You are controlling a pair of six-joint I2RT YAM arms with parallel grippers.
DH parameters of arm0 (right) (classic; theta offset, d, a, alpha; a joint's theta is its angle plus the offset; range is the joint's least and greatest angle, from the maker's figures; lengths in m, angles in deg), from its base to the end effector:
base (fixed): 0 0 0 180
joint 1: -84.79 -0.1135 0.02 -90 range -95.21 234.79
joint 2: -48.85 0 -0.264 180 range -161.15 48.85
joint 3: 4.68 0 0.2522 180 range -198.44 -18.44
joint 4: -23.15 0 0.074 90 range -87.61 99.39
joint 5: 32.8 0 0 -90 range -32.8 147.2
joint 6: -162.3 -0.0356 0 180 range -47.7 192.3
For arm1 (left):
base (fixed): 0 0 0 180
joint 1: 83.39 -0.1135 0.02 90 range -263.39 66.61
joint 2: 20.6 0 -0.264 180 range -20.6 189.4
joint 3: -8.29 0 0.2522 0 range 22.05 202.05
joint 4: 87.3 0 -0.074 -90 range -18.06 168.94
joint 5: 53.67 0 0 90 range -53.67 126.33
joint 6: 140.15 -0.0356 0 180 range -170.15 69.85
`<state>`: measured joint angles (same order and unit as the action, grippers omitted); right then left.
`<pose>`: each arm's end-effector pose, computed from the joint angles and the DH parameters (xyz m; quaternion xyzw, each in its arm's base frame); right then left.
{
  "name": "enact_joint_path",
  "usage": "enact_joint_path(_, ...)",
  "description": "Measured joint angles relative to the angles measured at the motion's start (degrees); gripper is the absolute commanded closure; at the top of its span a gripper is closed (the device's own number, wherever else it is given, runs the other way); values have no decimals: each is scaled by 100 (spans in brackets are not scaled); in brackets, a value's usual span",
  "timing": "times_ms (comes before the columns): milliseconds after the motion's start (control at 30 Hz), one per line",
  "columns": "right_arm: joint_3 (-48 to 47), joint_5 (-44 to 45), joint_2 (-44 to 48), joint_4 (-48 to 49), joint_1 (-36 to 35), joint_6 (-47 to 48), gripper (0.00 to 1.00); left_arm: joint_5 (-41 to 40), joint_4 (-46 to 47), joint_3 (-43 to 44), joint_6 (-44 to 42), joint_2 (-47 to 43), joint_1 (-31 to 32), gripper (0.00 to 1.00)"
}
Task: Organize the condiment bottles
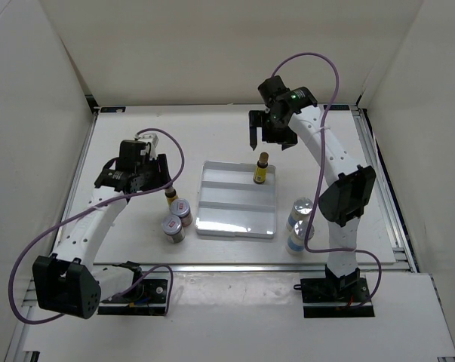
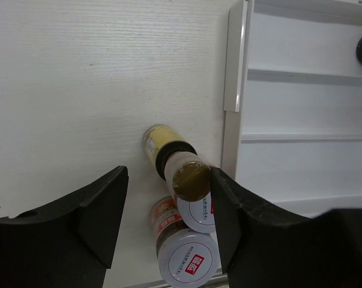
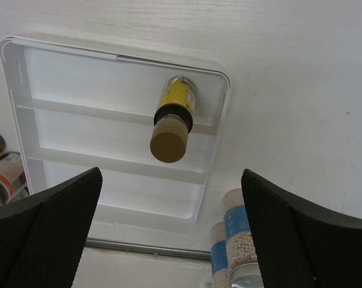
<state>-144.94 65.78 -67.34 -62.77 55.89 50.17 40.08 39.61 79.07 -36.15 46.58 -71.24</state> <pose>0.3688 0.1975 0.3570 -0.0390 0.9666 0.0390 0.2501 0.2346 -0.0529 0.2894 -0.0038 0.9377 -0.1082 0.3301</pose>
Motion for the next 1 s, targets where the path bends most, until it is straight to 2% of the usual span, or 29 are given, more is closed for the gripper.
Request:
enact_joint_path(233, 2, -4, 0, 2, 7, 0, 0, 68, 87, -50, 37, 31, 0, 35)
enact_joint_path(300, 20, -11, 0, 4, 20, 0, 0, 136, 92, -52, 42, 37, 0, 31)
enact_joint_path(333, 39, -15, 0, 4, 28, 0, 0, 164, 94, -52, 39, 39, 0, 24)
enact_joint_path(433, 157, -22, 0, 4, 39, -2, 0, 227, 103, -61, 39, 61, 0, 12)
enact_joint_path(533, 216, -42, 0, 9, 50, -2, 0, 269, 116, -61, 39, 101, 0, 12)
enact_joint_path(633, 216, -61, 0, 7, 50, -2, 0, 313, 155, -63, 39, 114, 26, 17)
enact_joint_path(767, 221, -85, 0, 9, 66, -2, 0, 442, 208, -63, 4, 205, 46, 33)
enact_joint_path(833, 234, -87, 0, 9, 76, -2, 0, 483, 208, -63, -7, 267, 48, 37)
enact_joint_path(933, 267, -90, 0, 9, 83, -2, 0, 518, 208, -87, -11, 284, 48, 52)
enact_joint_path(1000, 278, -90, 2, 13, 96, -9, 0, 533, 223, -109, -17, 284, 46, 55)
